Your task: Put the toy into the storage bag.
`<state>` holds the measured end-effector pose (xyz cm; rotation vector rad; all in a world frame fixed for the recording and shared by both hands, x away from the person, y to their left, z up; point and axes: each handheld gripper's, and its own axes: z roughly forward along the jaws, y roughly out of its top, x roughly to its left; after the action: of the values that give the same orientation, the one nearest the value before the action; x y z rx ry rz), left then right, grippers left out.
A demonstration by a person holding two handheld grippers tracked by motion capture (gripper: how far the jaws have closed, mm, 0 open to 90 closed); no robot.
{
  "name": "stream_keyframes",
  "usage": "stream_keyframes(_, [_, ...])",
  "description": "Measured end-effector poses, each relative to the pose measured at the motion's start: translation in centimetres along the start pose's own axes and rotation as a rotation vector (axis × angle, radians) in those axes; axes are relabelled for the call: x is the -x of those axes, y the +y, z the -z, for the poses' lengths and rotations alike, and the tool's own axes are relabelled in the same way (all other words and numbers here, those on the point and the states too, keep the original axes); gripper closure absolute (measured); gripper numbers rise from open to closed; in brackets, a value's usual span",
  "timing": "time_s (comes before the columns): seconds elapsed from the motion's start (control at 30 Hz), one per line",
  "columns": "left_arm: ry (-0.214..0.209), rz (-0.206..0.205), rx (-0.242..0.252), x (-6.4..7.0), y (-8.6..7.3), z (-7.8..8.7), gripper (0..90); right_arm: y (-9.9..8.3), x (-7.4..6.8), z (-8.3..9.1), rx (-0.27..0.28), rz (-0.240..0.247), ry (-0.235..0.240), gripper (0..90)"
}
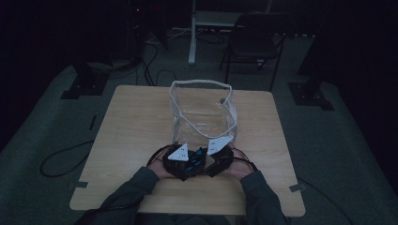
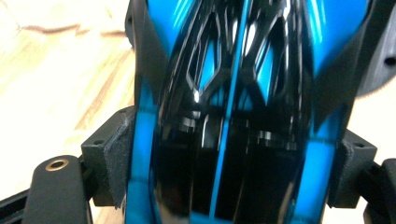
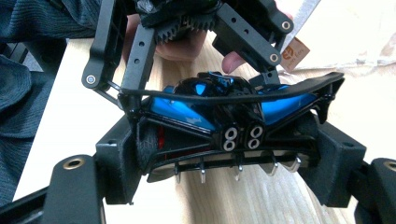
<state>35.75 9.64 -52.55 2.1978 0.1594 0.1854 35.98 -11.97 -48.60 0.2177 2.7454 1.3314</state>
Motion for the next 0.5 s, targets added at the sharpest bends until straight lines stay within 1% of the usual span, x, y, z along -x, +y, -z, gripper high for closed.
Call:
stream_keyframes(0.03, [0.008, -0.001, 0.010, 0.0, -0.2, 0.2, 20.5, 0.1, 0.0, 0.1, 0.005, 0.002, -0.003, 25.1])
stream_keyframes(0.07, [0.006, 0.006, 0.008, 0.1, -0.3, 0.4, 20.2, 0.2, 0.0, 0.2, 0.008, -0.002, 0.002, 25.1])
stream_keyframes(0.17, [0.024, 0.005, -0.001, 0.3, -0.6, 0.8, 19.8, 0.4, -0.1, 0.1, 0.004, 0.008, 0.008, 25.1])
stream_keyframes(0.2, [0.031, 0.008, -0.004, 0.2, -0.7, 1.0, 19.6, 0.5, -0.1, 0.2, 0.001, 0.017, 0.001, 25.1])
stream_keyframes(0.27, [0.043, 0.024, 0.004, 0.1, -1.0, 1.4, 19.5, 0.6, -0.1, 0.4, 0.000, 0.015, -0.009, 25.1])
stream_keyframes(0.37, [0.042, 0.043, 0.016, 0.0, -1.3, 1.9, 18.0, 0.6, 0.0, 0.7, 0.006, 0.014, -0.030, 25.2])
stream_keyframes(0.5, [0.040, 0.044, 0.025, 0.2, -1.2, 2.0, 17.9, 0.8, -0.4, 0.9, 0.007, 0.019, -0.041, 25.4])
